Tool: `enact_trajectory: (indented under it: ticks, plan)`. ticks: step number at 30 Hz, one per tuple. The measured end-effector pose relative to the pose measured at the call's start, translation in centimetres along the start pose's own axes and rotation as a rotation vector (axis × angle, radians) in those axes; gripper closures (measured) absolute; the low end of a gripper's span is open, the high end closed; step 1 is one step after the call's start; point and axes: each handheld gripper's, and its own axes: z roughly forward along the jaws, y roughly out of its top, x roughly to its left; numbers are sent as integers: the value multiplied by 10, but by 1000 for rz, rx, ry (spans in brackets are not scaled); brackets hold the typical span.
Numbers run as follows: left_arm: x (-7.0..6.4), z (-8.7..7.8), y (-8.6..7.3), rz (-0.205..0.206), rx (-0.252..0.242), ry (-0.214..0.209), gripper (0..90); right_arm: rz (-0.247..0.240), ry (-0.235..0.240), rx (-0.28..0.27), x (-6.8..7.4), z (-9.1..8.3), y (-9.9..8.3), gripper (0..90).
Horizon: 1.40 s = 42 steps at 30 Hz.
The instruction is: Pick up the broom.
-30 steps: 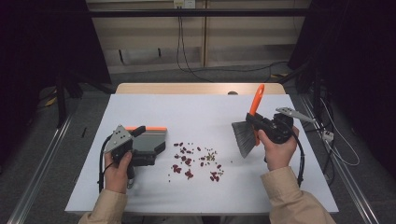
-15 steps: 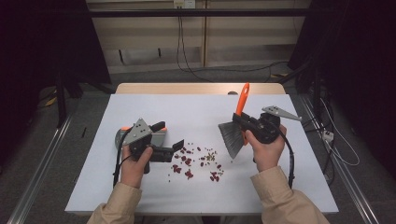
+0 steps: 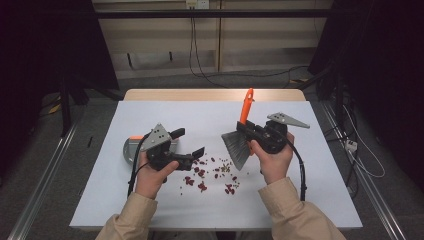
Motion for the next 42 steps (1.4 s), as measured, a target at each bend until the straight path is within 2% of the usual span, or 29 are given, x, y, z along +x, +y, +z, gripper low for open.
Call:
enact_trajectory:
  ticks: [12,17,20,25,27,29,34,37,40,42]
  plan:
    - [-4,16,1,-29,36,-8,69,-6,29,10,16,16,-5,712]
    - [-5,19,1,-47,33,-43,69,-17,41,13,25,24,-7,712]
    - [-6,21,1,-59,30,-51,91,-22,55,13,32,28,-8,712]
    - [-3,23,0,-70,51,-42,171,-20,79,21,42,35,-8,712]
    - [-2,22,0,-72,51,-36,239,-21,81,22,45,37,-9,712]
    - [-1,21,1,-92,42,-42,277,-26,80,23,47,39,-9,712]
    - [0,22,0,-106,53,-41,391,-26,86,27,48,42,-11,712]
    - [0,22,0,-110,63,-46,478,-25,92,26,50,43,-10,711]
    - [0,22,-1,-112,63,-32,582,-27,97,30,51,44,-11,712]
    - [1,21,-1,-119,61,-44,661,-27,98,31,51,44,-11,711]
